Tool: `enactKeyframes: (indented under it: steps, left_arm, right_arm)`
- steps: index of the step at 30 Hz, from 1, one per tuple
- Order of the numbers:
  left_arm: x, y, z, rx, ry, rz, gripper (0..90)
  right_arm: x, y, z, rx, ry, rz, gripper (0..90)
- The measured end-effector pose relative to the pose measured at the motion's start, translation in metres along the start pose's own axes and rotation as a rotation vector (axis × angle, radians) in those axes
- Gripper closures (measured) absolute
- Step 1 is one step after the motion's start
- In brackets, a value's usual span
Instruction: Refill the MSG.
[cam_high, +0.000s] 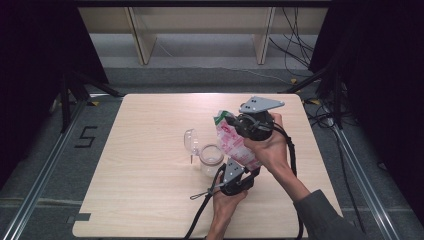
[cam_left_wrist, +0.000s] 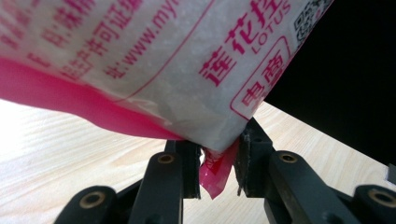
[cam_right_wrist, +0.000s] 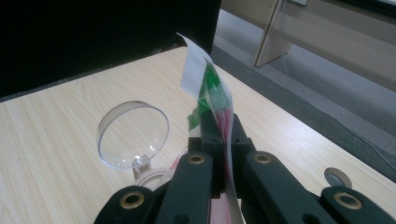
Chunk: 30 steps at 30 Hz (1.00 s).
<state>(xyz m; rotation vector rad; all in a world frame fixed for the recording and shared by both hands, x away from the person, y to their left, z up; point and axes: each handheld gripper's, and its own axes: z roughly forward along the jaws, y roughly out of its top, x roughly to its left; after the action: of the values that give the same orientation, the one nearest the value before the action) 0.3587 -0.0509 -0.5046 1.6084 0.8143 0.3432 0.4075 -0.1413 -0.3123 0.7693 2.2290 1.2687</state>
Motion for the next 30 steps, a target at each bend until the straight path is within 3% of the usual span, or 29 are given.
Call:
enactKeyframes:
  steps: [8, 10, 12, 13, 21, 25, 27, 30]
  left_arm:
    - [0.007, -0.004, 0.000, -0.005, -0.005, -0.030, 73.1]
    - [0.009, -0.004, -0.001, -0.001, -0.004, -0.031, 73.1]
    - [0.011, -0.005, -0.001, 0.018, -0.008, -0.005, 73.1]
    - [0.010, -0.005, 0.000, -0.001, -0.011, -0.029, 73.1]
    - [0.011, -0.007, 0.002, 0.009, -0.019, -0.011, 73.3]
    - [0.014, -0.008, 0.003, -0.011, -0.031, -0.015, 73.3]
    - [0.014, -0.008, 0.003, -0.008, -0.036, -0.026, 73.3]
    - [0.014, -0.007, 0.004, -0.017, -0.044, -0.018, 73.5]
  right_arm:
    - [0.006, 0.000, 0.015, 0.024, 0.003, 0.015, 90.0]
    - [0.006, 0.001, 0.019, 0.016, 0.002, 0.002, 90.0]
    - [0.008, 0.001, 0.022, 0.030, -0.002, 0.009, 90.0]
    - [0.008, 0.001, 0.022, 0.030, -0.002, 0.009, 90.0]
    - [0.012, -0.001, 0.030, 0.044, 0.003, -0.002, 90.0]
    - [0.012, 0.000, 0.033, 0.042, 0.002, -0.007, 90.0]
    - [0.013, 0.000, 0.035, 0.052, -0.001, 0.015, 90.0]
    - [0.013, 0.001, 0.040, 0.059, 0.005, -0.013, 90.0]
